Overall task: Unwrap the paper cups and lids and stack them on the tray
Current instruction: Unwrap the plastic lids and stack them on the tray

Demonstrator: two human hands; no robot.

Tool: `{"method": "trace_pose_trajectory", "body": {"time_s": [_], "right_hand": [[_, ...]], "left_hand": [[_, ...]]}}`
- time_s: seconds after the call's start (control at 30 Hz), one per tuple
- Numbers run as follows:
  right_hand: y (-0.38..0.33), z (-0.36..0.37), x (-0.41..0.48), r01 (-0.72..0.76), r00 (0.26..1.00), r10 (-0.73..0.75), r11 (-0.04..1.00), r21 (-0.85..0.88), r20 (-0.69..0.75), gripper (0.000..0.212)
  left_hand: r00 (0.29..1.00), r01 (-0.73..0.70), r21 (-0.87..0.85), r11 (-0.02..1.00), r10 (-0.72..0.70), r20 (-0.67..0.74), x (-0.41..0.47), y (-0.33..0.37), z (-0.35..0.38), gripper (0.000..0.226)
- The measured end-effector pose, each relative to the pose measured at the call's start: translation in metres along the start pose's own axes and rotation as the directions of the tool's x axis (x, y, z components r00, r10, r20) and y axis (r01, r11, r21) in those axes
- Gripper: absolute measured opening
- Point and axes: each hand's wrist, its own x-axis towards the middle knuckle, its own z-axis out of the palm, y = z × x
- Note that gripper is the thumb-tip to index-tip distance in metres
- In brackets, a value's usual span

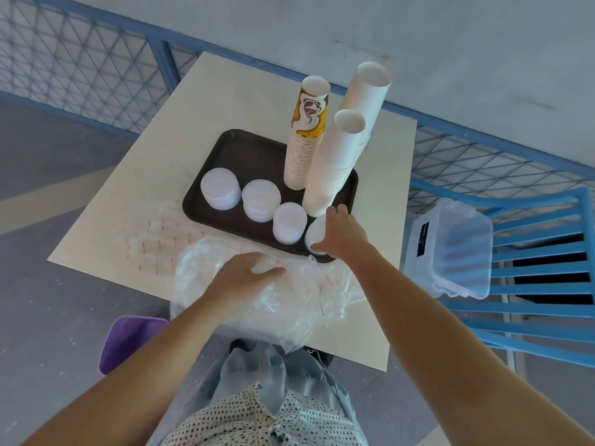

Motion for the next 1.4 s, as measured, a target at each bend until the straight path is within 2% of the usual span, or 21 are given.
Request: {"method": "trace_pose_trajectory", "body": {"time_s": [0.3,0.5,0.8,0.83,0.9,1.0,1.07,1.17,1.27,1.4], "right_hand": [[0.002,0.016,0.007,0.010,1.000,-0.010,0.998,0.056,-0.002,0.090],[0.004,0.020,0.006,-0.004,1.000,0.004,0.996,0.094,0.001,0.092],[0.003,-0.010,-0.017,-0.018,0.999,0.017,0.999,0.029,0.039,0.116],[0.003,-0.019,-0.025,-0.021,1.000,0.020,0.999,0.031,0.022,0.110],[0.003,-0.034,-0.046,-0.004,0.997,0.011,0.996,0.091,-0.076,0.084],[-0.005,-0.041,-0.084,0.132,0.950,-0.020,0.931,0.342,-0.312,0.031],[-0.020,-0.035,-0.107,0.188,0.950,-0.018,0.831,0.523,-0.313,0.012],[-0.046,-0.020,-0.135,0.157,0.987,-0.080,0.702,0.695,-0.142,0.019],[-0.059,-0.006,-0.147,0.121,0.992,-0.059,0.664,0.738,-0.109,0.023],[-0.059,0.002,-0.151,0.024,0.992,0.088,0.576,0.817,-0.091,0.008]], "left_hand": [[1.000,0.002,0.005,1.000,-0.002,0.000,0.005,-0.001,0.001,0.056],[1.000,0.015,-0.007,1.000,-0.015,0.011,0.005,0.001,0.001,0.040],[0.999,0.000,-0.026,1.000,-0.001,-0.039,-0.001,0.005,-0.008,0.059],[0.999,-0.004,-0.034,0.999,0.002,-0.052,-0.002,0.007,-0.010,0.057],[0.998,-0.017,-0.081,0.997,0.011,-0.069,-0.005,0.013,-0.015,0.043],[0.995,-0.060,-0.166,0.984,0.046,-0.086,-0.007,0.022,-0.021,0.051],[0.994,-0.065,-0.189,0.980,0.046,-0.103,-0.007,0.028,-0.022,0.054],[0.996,-0.076,-0.266,0.961,0.060,-0.064,-0.010,0.036,-0.018,0.044],[0.992,-0.118,-0.340,0.933,0.123,-0.007,-0.020,0.044,-0.015,0.038],[0.987,-0.134,-0.431,0.892,0.158,0.021,-0.031,0.052,-0.010,0.062]]}}
